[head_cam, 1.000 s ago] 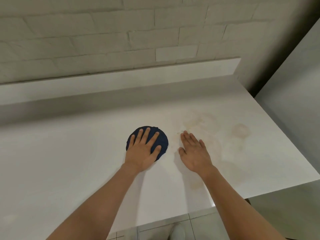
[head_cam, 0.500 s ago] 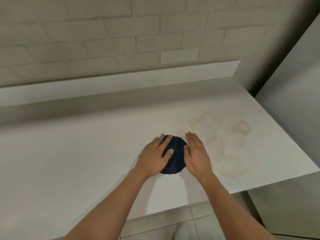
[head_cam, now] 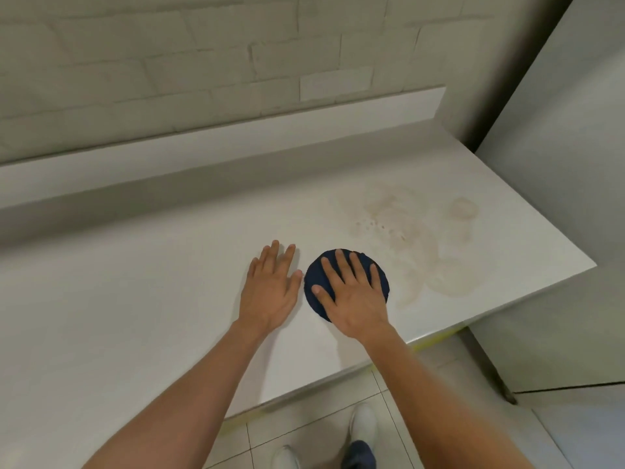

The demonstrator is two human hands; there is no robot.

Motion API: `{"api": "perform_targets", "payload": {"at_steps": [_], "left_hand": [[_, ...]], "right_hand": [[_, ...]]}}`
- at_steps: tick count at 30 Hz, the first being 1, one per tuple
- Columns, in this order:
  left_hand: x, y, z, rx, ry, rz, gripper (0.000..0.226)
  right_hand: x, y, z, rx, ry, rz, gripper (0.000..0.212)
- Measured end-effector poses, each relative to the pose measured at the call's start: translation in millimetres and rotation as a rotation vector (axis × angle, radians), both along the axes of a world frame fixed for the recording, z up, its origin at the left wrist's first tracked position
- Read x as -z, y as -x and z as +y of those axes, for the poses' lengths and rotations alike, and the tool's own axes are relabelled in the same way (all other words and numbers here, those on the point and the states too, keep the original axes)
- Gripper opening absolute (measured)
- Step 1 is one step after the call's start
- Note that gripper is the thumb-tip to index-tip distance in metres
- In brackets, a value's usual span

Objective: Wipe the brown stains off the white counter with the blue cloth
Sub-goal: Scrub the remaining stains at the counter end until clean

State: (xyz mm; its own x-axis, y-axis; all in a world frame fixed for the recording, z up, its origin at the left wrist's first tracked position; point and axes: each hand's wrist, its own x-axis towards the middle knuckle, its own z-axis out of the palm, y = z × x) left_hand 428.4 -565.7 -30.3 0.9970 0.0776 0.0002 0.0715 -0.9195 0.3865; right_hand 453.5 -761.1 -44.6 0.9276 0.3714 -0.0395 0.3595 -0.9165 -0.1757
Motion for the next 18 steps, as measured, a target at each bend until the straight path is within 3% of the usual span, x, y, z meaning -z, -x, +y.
{"api": "perform_targets", "payload": {"at_steps": [7, 12, 18], "left_hand": [[16.9, -0.6, -2.1, 0.058, -0.175, 0.058, 0.068], [18.9, -2.7, -3.8, 0.049, -0.191, 0.049, 0.071], [18.9, 0.8, -1.6, 0.056, -0.17, 0.027, 0.07]], "right_hand": [[1.7, 8.3, -68.7, 0.117, 0.004, 0.029, 0.066], [-2.4, -7.2, -43.1, 0.245, 0.021, 0.04, 0.066], [5.7, 27.7, -40.0, 0.126, -0.035, 0.026, 0.065]]}}
